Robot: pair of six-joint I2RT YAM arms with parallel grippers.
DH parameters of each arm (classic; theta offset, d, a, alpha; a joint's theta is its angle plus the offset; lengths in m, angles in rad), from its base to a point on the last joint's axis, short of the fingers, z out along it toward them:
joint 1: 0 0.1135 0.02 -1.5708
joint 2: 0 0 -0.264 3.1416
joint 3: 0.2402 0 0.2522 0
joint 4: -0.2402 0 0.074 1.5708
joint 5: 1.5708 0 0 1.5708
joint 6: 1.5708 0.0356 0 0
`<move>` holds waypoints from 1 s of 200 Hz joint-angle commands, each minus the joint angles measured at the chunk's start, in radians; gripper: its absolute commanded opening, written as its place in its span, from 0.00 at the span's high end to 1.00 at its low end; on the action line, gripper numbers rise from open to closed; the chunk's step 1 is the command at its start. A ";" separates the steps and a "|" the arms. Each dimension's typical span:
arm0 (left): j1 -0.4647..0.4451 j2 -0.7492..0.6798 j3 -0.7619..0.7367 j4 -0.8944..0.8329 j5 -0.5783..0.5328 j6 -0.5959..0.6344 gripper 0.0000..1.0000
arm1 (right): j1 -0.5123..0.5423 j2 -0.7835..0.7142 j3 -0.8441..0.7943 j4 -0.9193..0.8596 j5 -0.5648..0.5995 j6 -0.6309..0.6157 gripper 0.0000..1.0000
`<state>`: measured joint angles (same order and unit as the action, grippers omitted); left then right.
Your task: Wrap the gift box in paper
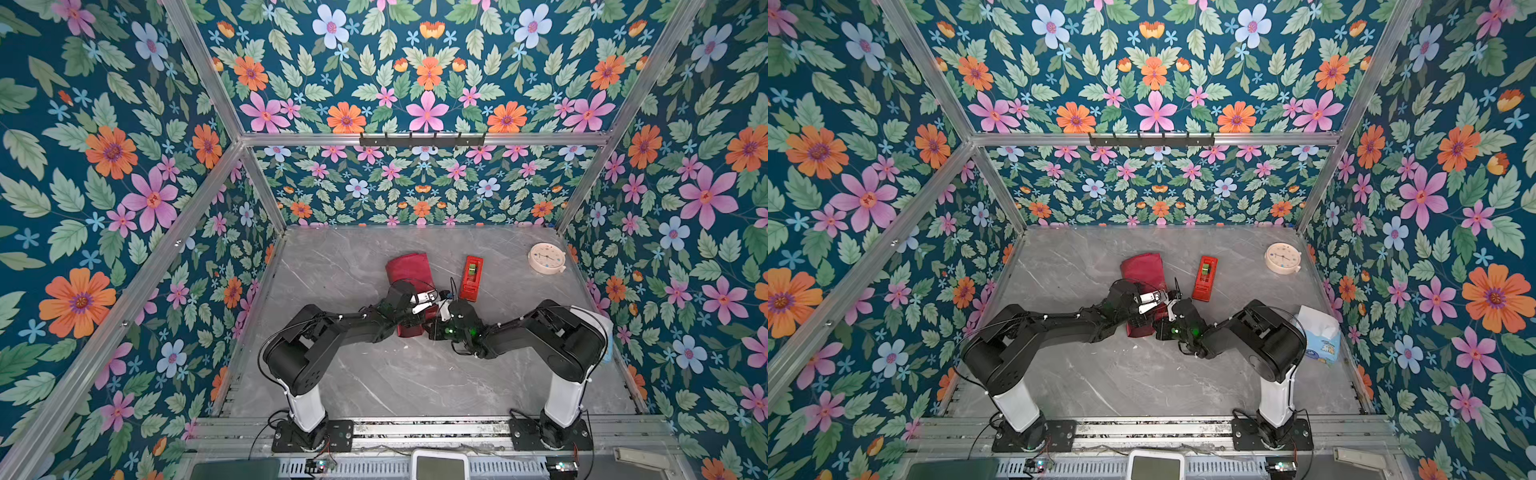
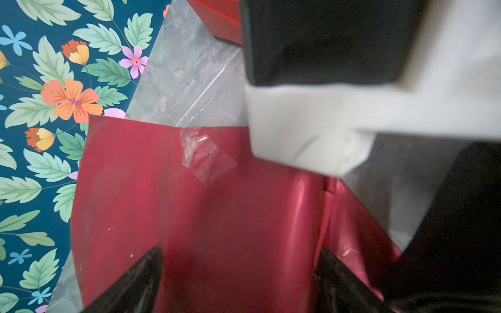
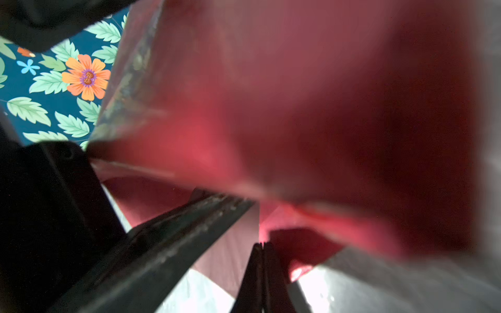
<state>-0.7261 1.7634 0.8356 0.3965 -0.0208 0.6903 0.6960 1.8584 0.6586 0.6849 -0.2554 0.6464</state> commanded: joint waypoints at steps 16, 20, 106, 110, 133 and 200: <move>0.002 0.010 -0.005 -0.084 -0.002 -0.003 0.11 | -0.035 -0.008 0.036 -0.117 -0.007 -0.031 1.00; 0.002 0.010 -0.006 -0.084 -0.001 -0.003 0.11 | -0.044 -0.005 0.040 -0.115 -0.015 -0.031 1.00; 0.002 0.010 -0.007 -0.081 -0.007 -0.003 0.11 | -0.044 0.012 -0.010 -0.050 -0.068 0.021 1.00; 0.002 0.010 -0.006 -0.081 -0.007 -0.003 0.11 | -0.037 0.009 -0.016 -0.048 -0.065 0.024 1.00; 0.002 0.012 -0.003 -0.075 -0.006 -0.004 0.11 | -0.006 0.010 -0.032 -0.035 -0.064 0.045 1.00; 0.002 0.013 0.005 -0.074 0.002 -0.024 0.10 | 0.003 -0.028 -0.063 0.041 -0.090 0.089 1.00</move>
<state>-0.7265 1.7683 0.8375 0.4019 -0.0235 0.6880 0.6987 1.8553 0.5934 0.7795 -0.3138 0.7269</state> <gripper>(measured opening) 0.898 0.049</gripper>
